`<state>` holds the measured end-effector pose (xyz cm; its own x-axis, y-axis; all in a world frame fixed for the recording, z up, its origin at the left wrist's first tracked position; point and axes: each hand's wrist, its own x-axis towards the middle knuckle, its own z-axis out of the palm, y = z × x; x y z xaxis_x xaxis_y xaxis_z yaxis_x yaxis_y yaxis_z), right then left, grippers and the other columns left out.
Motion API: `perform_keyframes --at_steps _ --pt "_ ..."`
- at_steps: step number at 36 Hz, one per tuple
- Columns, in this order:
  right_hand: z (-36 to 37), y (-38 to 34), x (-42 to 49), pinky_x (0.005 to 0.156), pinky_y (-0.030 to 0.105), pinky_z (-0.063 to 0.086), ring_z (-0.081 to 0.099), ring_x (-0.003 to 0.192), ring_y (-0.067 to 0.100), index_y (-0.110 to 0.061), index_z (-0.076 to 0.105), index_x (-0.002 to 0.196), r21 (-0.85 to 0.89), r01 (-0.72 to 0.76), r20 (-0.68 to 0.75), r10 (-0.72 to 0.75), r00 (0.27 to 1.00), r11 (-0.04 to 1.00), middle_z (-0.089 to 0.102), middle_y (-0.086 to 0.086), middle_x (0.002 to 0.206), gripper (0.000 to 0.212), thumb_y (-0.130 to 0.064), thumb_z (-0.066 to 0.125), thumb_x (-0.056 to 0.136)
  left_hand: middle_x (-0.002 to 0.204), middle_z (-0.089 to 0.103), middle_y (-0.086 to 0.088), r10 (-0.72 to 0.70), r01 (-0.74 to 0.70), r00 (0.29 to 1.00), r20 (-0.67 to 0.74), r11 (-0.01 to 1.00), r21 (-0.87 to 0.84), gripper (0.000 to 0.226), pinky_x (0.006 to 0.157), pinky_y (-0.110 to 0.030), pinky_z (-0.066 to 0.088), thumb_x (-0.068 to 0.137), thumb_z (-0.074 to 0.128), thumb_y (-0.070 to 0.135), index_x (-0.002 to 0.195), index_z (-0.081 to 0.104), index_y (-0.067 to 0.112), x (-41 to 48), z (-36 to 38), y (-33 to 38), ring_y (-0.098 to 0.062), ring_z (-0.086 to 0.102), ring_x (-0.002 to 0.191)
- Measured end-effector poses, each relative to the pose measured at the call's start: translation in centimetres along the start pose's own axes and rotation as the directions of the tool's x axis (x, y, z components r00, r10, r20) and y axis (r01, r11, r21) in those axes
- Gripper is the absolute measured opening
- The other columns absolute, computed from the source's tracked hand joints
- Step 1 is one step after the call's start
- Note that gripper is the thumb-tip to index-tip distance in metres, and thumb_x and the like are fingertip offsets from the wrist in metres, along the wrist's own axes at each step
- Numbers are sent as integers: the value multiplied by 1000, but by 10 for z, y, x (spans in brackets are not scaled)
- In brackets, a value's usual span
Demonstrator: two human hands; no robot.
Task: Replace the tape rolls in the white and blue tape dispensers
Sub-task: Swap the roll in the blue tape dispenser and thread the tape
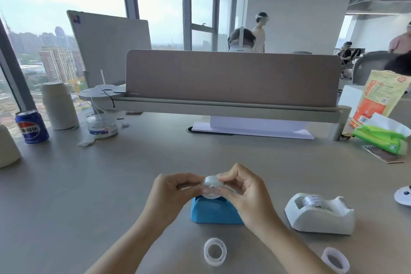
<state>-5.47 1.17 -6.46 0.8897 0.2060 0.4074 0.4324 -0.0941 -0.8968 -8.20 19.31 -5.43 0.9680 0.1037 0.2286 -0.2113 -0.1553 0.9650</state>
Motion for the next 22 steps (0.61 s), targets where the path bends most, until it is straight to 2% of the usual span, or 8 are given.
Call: perform_keyframes --at_steps 3,4,6,8,13,18,20,22 --pt "0 5 4 82 31 58 73 82 16 -15 60 72 6 -9 20 9 1000 1000 74 -1 83 24 -8 83 74 77 81 0 6 -6 1000 5 1000 20 14 83 -38 59 60 86 17 71 82 25 4 -1 -6 -16 75 76" --pt "0 6 5 81 29 58 73 81 15 -14 60 72 13 -11 25 11 1000 1000 75 -3 82 24 -8 83 73 75 81 2 8 -8 1000 -1 1000 13 17 83 -39 59 61 86 14 68 82 28 6 -1 -7 -15 74 74" --pt "1 7 6 81 31 58 73 80 14 -12 60 72 44 -19 32 18 999 999 74 -3 80 25 -15 85 69 74 80 2 8 -8 1000 -3 1000 -8 18 85 -45 59 50 90 27 65 81 30 8 -2 -10 -18 73 74" --pt "2 8 7 81 31 58 72 79 13 -9 59 73 65 -19 34 17 999 998 74 -3 80 31 -27 83 63 75 80 -1 11 -11 1000 -13 999 -47 29 87 -51 59 41 93 36 66 81 28 10 -3 -14 -24 73 77" --pt "1 10 8 85 30 57 70 80 8 -10 58 69 88 -18 48 14 999 996 72 -8 78 32 -26 83 59 83 80 -9 29 -28 1000 11 997 -77 28 92 -59 54 47 86 32 73 82 21 12 -5 -20 -35 73 86" --pt "-1 11 9 85 29 57 73 83 8 -20 63 72 -13 12 42 -12 999 1000 74 -12 81 23 -30 82 64 87 81 -2 54 -54 998 -34 999 4 26 89 -46 58 52 91 32 76 83 25 8 -3 -18 -24 75 87" --pt "-2 16 8 89 33 57 74 88 9 -25 63 73 -72 15 39 -12 999 997 75 -13 87 20 -19 82 71 88 81 6 77 -72 996 -47 993 91 19 85 -35 59 64 87 17 78 83 30 7 -1 -17 -14 75 87" --pt "-4 21 6 92 31 55 73 93 7 -27 62 73 -122 27 38 -22 999 992 75 -15 91 27 -7 80 77 88 80 13 90 -83 995 -37 983 162 31 83 -29 59 71 83 5 77 81 35 5 0 -17 -8 75 85"
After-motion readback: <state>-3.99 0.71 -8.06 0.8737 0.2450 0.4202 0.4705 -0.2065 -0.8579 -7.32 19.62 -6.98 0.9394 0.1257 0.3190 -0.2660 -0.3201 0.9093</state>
